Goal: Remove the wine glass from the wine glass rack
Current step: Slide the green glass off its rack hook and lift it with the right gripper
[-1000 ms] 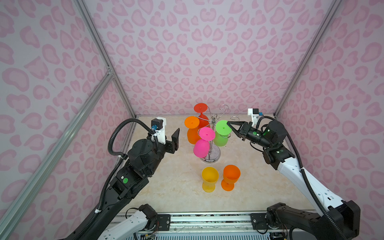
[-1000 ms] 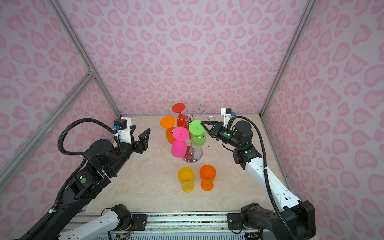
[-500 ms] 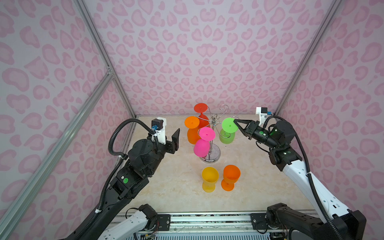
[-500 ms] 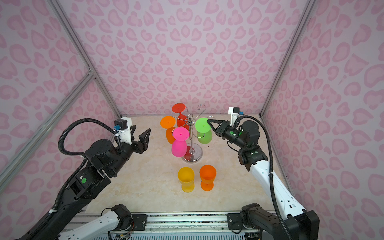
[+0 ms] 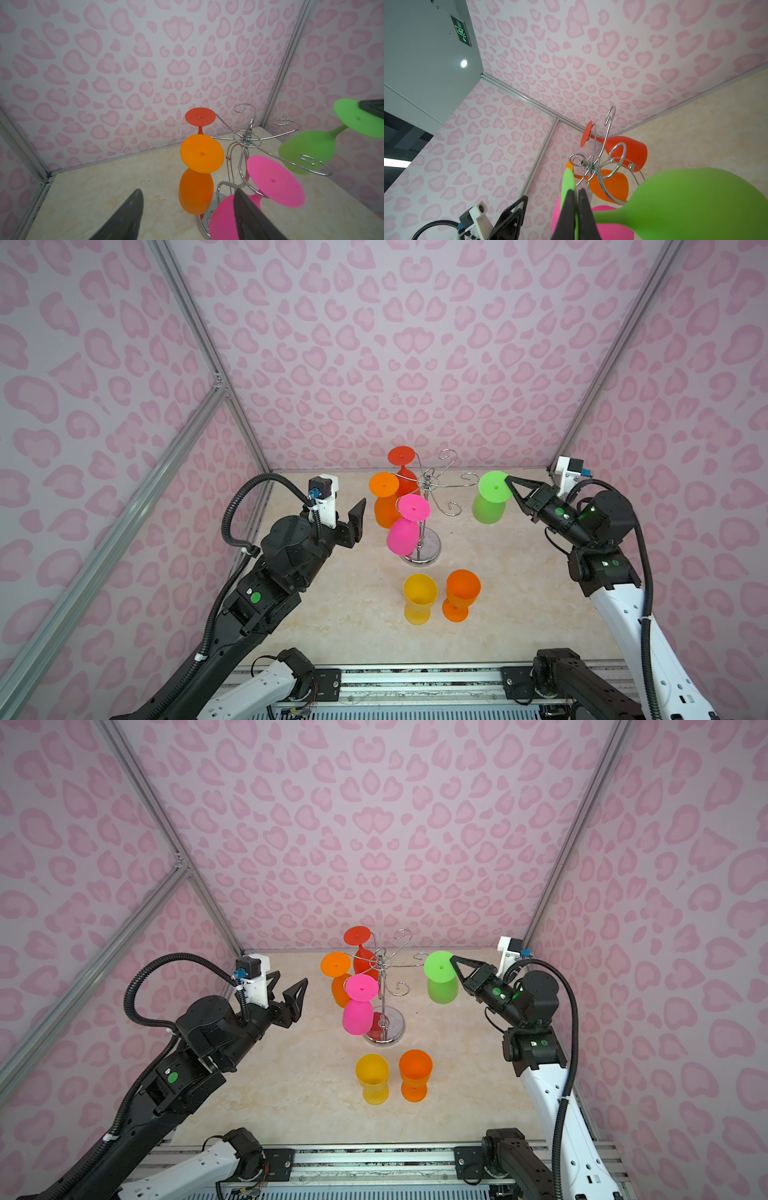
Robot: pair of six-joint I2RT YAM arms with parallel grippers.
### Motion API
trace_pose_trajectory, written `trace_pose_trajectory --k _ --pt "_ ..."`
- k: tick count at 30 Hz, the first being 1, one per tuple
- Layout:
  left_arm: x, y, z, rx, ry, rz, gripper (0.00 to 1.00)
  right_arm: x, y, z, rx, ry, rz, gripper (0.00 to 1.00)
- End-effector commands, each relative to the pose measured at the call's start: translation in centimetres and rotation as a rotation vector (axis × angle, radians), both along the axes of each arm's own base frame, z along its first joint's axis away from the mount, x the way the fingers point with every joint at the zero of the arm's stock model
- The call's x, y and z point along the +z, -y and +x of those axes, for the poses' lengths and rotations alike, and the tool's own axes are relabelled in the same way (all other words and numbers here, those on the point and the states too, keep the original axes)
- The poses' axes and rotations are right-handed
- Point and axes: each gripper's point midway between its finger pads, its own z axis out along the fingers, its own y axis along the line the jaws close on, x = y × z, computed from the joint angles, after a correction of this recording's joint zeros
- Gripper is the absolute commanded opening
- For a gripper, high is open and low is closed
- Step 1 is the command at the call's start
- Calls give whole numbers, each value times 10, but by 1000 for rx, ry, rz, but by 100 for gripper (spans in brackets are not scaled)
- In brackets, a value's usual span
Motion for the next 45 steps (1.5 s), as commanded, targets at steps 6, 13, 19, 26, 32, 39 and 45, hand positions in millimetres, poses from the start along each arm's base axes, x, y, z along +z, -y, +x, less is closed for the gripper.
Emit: trace_pose_trajectory --k 6,13,19,26,32,39,45 --pt "25 44 -10 -259 44 -166 70 46 34 -24 -137 154 13 0" --pt "40 72 -21 -526 55 -312 71 103 41 -53 -178 400 83 0" --pt "43 87 -24 -697 51 -385 73 143 40 -74 -109 561 210 0" --pt "50 105 -27 -883 61 -423 75 152 29 -80 18 603 336 0" --pt "55 120 -38 -1064 34 -459 76 153 8 -84 166 635 459 0" --pt "57 127 -33 -1120 23 -493 76 153 -15 -88 347 661 613 0" --pt "59 126 -22 -1078 42 -511 76 145 -31 -84 457 629 692 0"
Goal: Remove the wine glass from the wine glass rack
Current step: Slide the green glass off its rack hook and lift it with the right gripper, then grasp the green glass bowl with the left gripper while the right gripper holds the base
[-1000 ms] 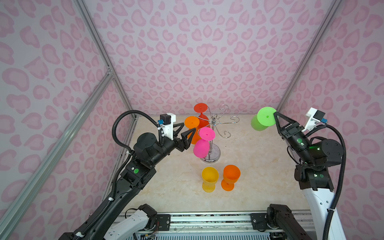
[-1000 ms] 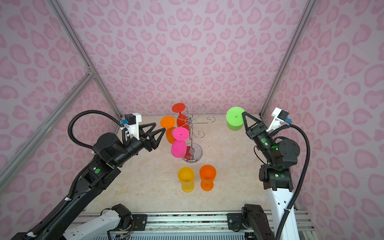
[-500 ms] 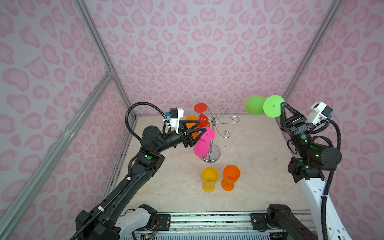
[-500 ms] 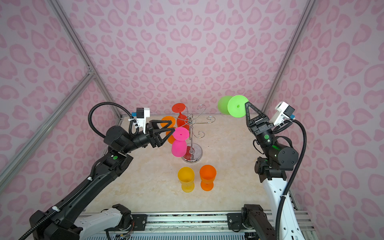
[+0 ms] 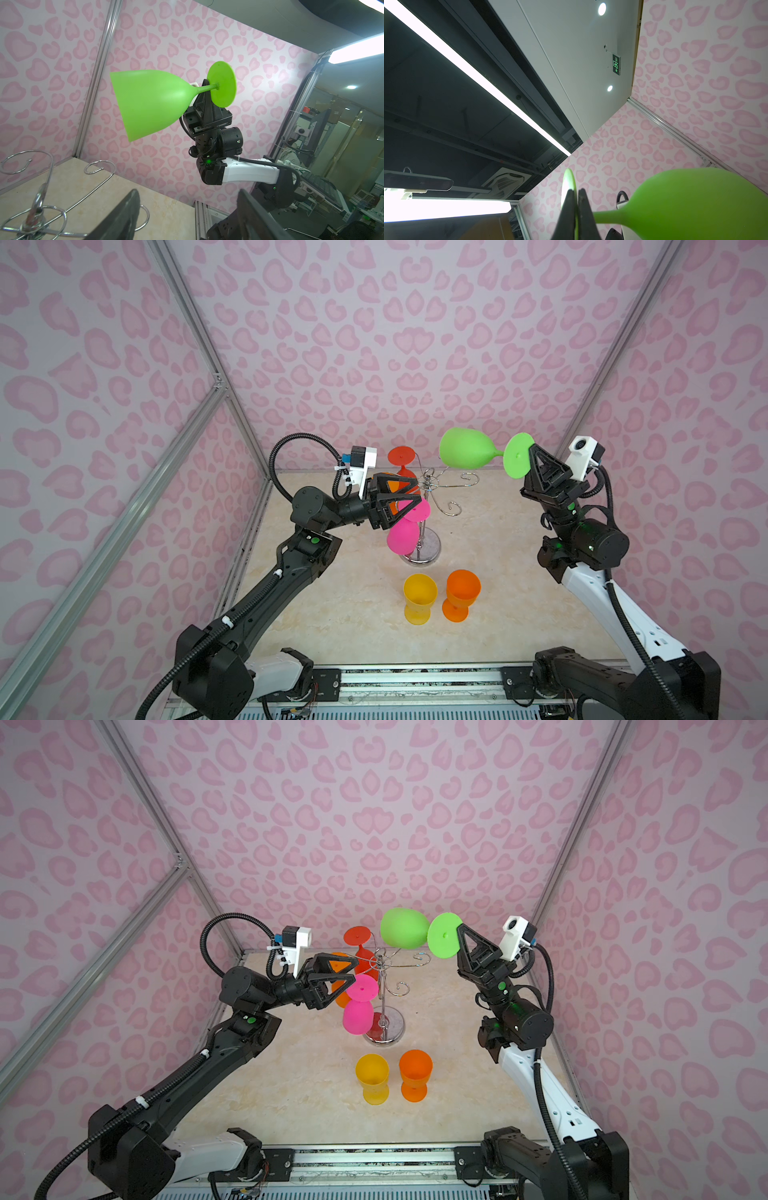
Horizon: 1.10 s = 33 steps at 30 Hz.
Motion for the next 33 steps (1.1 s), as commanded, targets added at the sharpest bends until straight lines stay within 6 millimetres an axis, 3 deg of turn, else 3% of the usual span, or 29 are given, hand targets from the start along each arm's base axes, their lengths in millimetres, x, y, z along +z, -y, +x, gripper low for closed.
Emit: trace_pose_trajectory --k 1,13,25,33 --pt "14 -3 0 12 51 -38 76 6 -3 -20 81 72 49 0" --pt "16 -7 18 80 44 -76 76 -2 -33 -19 164 58 21 0" --pt "22 -6 17 36 47 -119 75 -17 -47 -9 204 -6 25 0" --pt "24 -5 12 -6 45 -137 59 -25 -49 -1 209 -37 28 0"
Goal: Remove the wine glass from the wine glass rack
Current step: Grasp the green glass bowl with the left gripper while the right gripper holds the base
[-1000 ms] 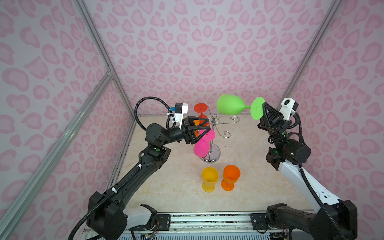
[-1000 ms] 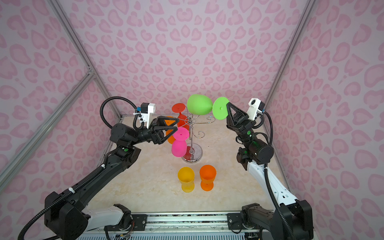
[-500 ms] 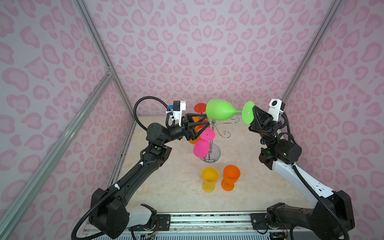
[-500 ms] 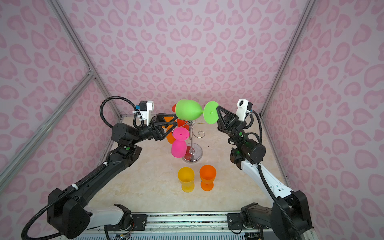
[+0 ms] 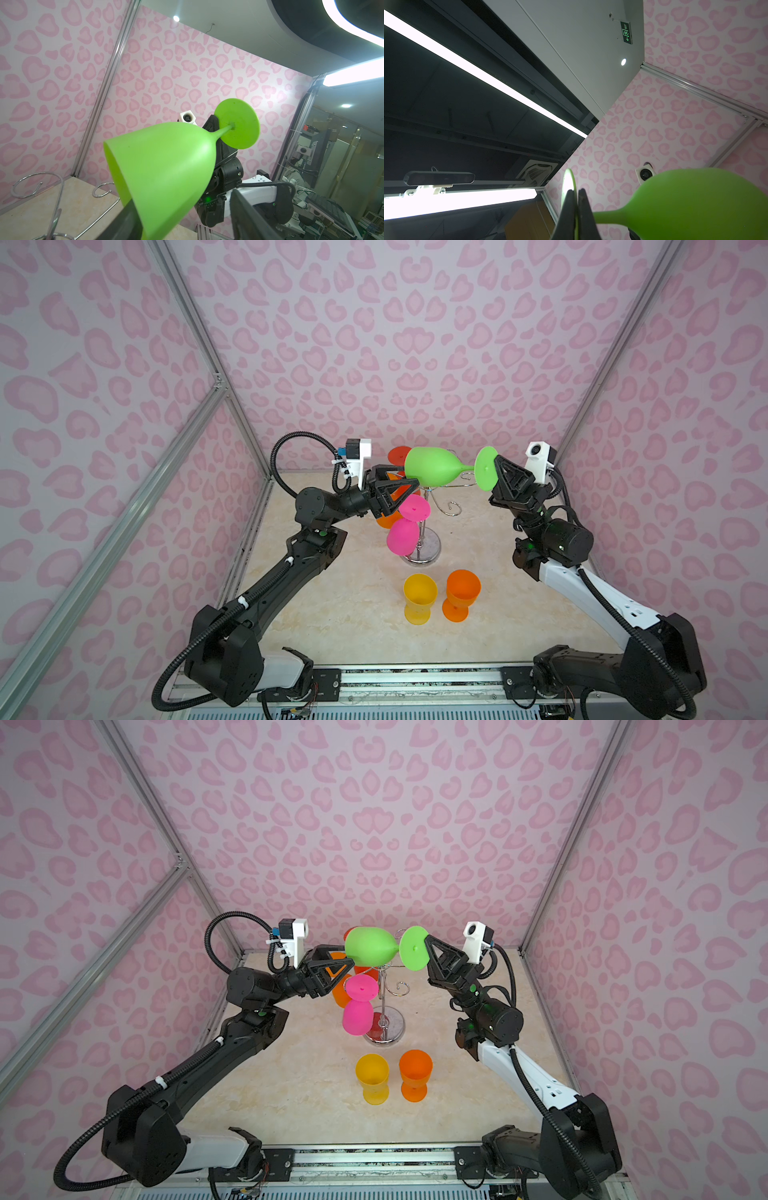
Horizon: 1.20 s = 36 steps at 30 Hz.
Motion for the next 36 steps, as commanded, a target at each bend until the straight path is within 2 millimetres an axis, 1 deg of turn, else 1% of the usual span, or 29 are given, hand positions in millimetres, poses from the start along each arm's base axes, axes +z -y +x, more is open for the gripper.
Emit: trace_pose_trajectory --k 1,8,9,10,12,16,18,21,25,28,30,33,36 --pt "11 -3 -10 -26 55 -29 55 -1 1 -1 6 8 13 0" --pt "12 -4 -15 -41 62 -25 38 -3 -1 4 7 1 11 0" --pt "12 -4 -16 -42 63 -26 37 -3 -1 5 6 -1 11 0" --pt "13 -4 -17 -42 64 -27 33 -3 -2 6 7 -2 10 0" --pt "13 -5 -18 -43 69 -28 28 -4 -2 7 7 -8 11 0" --pt "13 -5 -19 -47 65 -28 23 -8 -2 10 2 -17 11 8" --pt "13 -5 -19 -48 67 -30 20 -8 -2 11 1 -19 9 14" --pt "17 -7 -23 -57 67 -40 14 -9 -2 12 -1 -22 9 18" --pt "23 -10 -30 -70 76 -51 8 -12 1 16 -12 -31 6 28" --pt "28 -13 -37 -74 86 -58 6 -16 3 20 -23 -44 5 37" --pt "30 -15 -41 -75 94 -61 4 -18 5 24 -32 -51 4 41" --pt "32 -19 -49 -74 106 -64 3 -21 10 28 -48 -59 2 47" --pt "35 -22 -57 -67 125 -59 3 -25 19 32 -80 -66 2 51"
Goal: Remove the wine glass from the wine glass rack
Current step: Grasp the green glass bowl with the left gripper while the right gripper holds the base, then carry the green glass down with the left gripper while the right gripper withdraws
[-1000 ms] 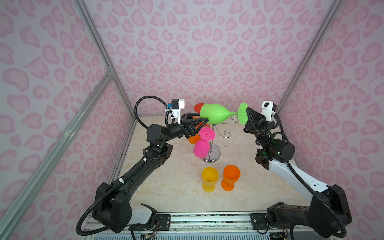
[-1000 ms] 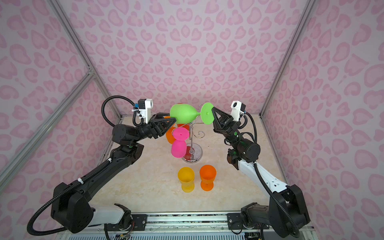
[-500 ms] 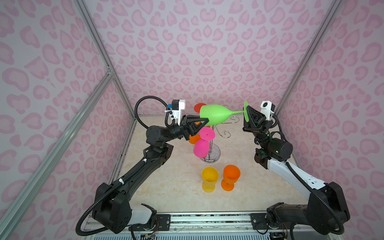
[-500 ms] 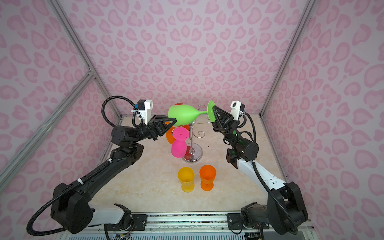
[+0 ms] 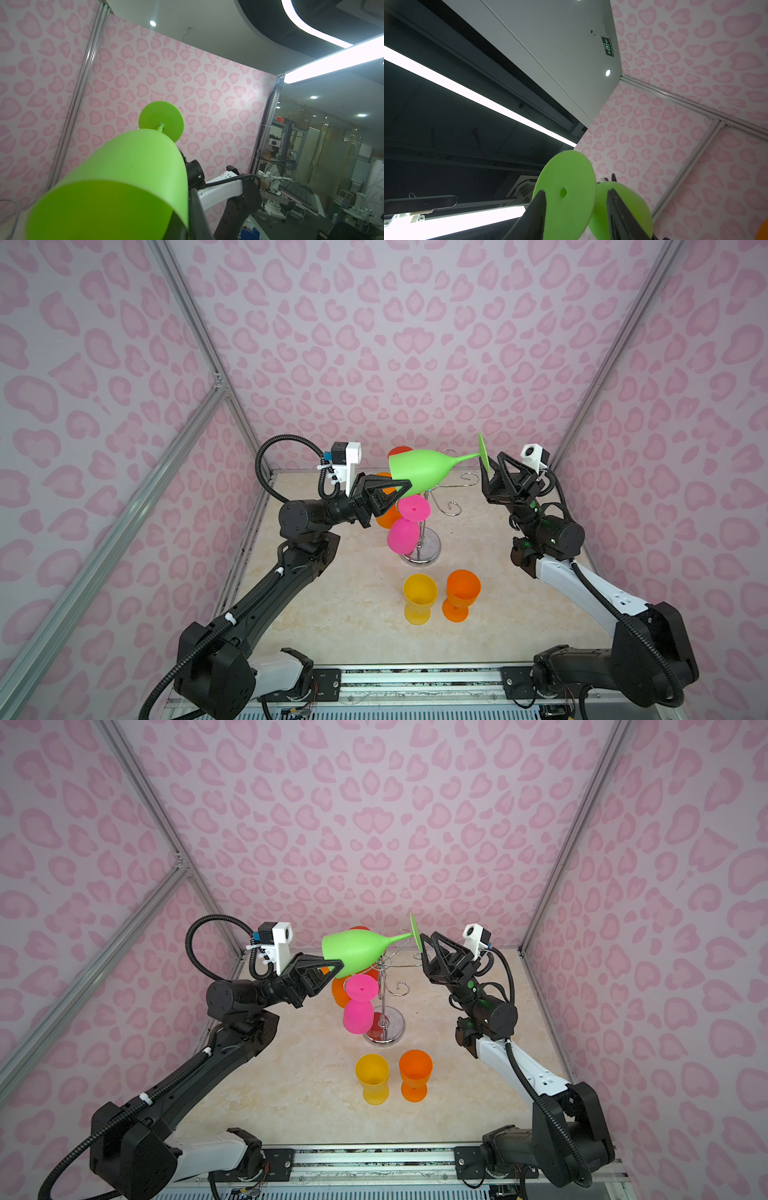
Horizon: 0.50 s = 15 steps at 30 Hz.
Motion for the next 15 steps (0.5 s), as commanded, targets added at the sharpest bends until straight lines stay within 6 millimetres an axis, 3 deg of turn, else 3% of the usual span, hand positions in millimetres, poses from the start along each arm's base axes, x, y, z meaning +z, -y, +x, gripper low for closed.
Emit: trace_pose_trajectory --k 1,5,10,15 --pt "7 -7 -11 19 47 -12 3 0 11 -3 -33 30 4 52" --pt "10 -13 -23 54 77 3 3 -5 28 2 -84 16 1 54" --pt "4 -22 -24 185 66 91 3 -14 50 7 -148 -2 -9 55" --pt "-1 -46 -34 391 67 219 3 -27 64 13 -192 -46 -38 55"
